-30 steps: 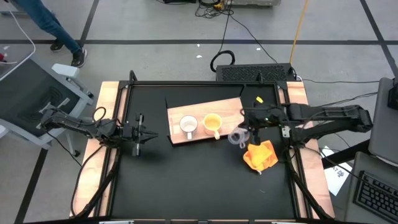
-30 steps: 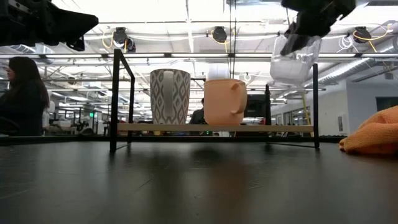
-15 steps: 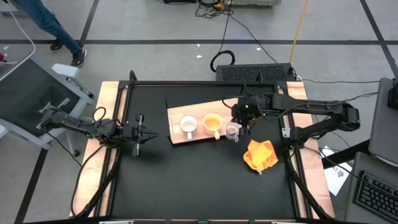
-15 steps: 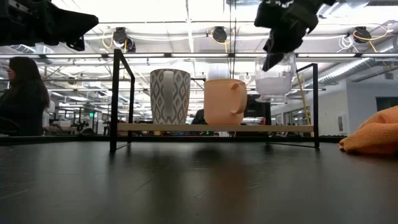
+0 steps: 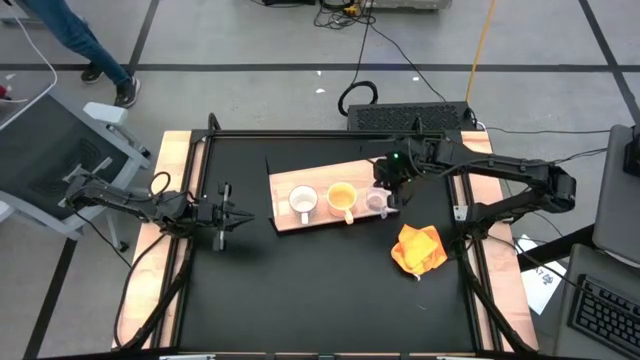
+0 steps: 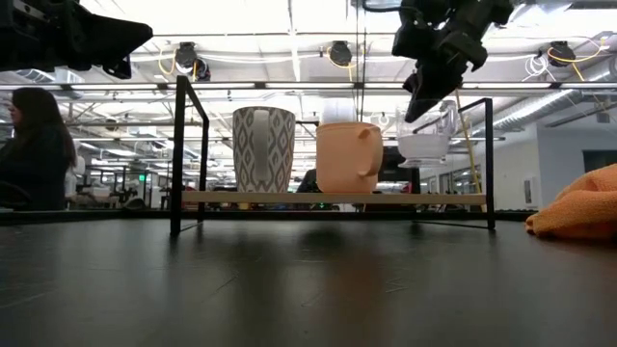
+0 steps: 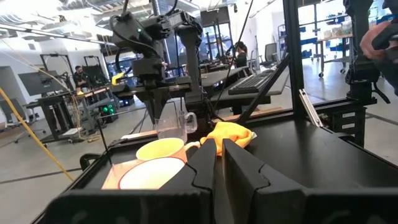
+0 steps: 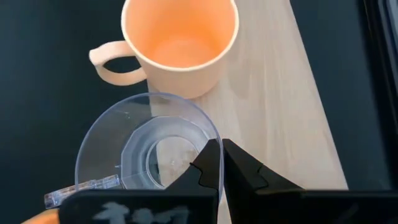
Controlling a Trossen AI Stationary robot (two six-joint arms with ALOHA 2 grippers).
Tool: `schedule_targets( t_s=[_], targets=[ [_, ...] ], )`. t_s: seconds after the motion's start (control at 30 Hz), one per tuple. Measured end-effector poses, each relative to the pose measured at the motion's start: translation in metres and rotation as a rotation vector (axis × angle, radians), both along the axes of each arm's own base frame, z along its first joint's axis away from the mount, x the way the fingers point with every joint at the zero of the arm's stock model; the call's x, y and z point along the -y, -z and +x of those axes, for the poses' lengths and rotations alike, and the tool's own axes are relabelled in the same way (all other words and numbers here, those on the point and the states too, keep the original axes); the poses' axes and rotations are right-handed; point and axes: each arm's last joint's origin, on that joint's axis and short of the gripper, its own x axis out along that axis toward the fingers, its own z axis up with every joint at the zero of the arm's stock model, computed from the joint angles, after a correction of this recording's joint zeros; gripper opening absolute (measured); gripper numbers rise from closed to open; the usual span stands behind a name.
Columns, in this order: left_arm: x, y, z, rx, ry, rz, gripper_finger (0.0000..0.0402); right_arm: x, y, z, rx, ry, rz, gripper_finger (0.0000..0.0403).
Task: Stack small to large cups/mugs on shelf
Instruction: Put the transparent mug on the shelf
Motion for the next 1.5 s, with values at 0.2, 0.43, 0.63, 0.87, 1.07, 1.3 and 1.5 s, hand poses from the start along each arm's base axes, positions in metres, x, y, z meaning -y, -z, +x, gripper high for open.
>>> schedule_targets(
  t_s=[0.2, 0.43, 0.63, 0.87, 1.07, 1.3, 1.5],
  targets=[
    [0.0, 0.0, 0.0, 0.0, 0.0, 0.001, 0.0031, 0.01, 0.006, 0.001, -0.015, 0.019, 0.021, 0.0],
    [0.0, 0.0, 0.0, -0.001, 0.0, 0.002, 0.0031, 0.017, 0.019, 0.01, -0.05, 0.01, 0.024, 0.0],
    [0.0, 0.001, 0.0, -0.006, 0.0, 0.003, 0.0031, 0.02, 0.026, 0.018, -0.05, -0.011, 0.01, 0.0],
    [0.0, 0.001, 0.0, -0.007, 0.0, 0.004, 0.0031, 0.027, 0.034, 0.023, -0.064, 0.004, 0.017, 0.0],
    [0.0, 0.001, 0.0, -0.012, -0.002, 0.024, 0.0031, 0.03, 0.038, 0.027, -0.054, 0.0, 0.016, 0.0],
    [0.0, 0.002, 0.0, -0.019, -0.002, 0.026, 0.0031, 0.032, 0.038, 0.028, -0.048, -0.013, -0.008, 0.0],
    [0.0, 0.002, 0.0, -0.019, -0.002, 0.026, 0.0031, 0.034, 0.039, 0.025, -0.068, -0.036, -0.023, 0.0]
  ],
)
